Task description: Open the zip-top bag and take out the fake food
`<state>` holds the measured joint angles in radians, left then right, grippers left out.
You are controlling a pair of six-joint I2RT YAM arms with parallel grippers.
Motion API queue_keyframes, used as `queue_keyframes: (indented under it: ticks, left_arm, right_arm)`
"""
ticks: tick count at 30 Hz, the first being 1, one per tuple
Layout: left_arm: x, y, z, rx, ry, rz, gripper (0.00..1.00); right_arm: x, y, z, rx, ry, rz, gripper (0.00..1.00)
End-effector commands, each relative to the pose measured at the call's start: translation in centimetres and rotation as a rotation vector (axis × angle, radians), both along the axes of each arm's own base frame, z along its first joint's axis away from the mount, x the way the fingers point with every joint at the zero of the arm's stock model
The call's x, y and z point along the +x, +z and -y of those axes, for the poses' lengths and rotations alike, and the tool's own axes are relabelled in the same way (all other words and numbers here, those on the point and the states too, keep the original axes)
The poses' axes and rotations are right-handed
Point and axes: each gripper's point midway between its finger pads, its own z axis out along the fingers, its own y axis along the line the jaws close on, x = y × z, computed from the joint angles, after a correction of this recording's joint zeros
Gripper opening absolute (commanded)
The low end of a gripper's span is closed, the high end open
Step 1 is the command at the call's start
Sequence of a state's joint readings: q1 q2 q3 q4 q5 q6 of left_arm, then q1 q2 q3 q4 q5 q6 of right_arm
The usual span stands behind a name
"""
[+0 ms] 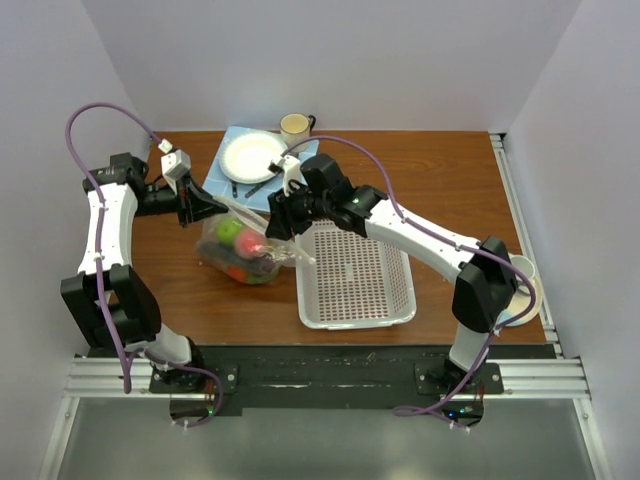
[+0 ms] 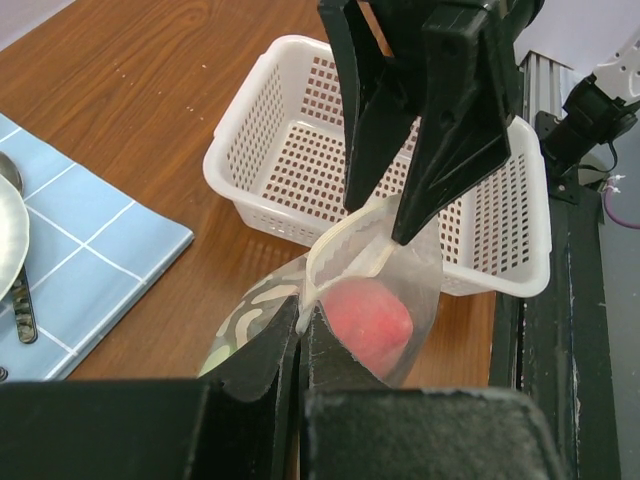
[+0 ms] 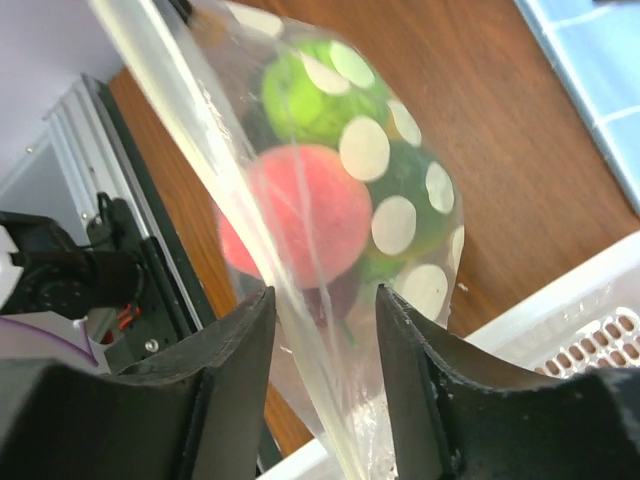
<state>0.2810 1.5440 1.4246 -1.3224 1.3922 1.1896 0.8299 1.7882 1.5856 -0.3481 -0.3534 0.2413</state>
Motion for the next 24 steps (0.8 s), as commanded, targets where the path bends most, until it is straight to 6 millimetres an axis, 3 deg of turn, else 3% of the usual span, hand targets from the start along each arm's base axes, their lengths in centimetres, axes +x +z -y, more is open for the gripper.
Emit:
queue_keyframes:
  ticks: [1, 7, 17, 24]
  left_arm:
    - [-0.4, 1.4, 0.3, -0.013, -0.007, 0.070, 0.01]
    - [-0.4, 0.8, 0.2, -0.007, -0.008, 0.061, 0.01]
    - [-0.9, 0.5, 0.3, 0.012, -0.009, 0.067, 0.01]
    - [-1.0, 0.4, 0.3, 0.020, -0.010, 0.066, 0.02]
  right_arm:
    - [0.5, 1.6, -0.3, 0.048, 0.000, 0.041, 0.46]
    - [0.0, 2.1, -0.6, 0.092, 0.015, 0.032, 0.44]
    - [0.9, 2.1, -0.6, 0.096, 0.003, 0.031, 0.32]
    - [1.0, 2.5, -0.7, 0.124, 0.010, 0.026, 0.04]
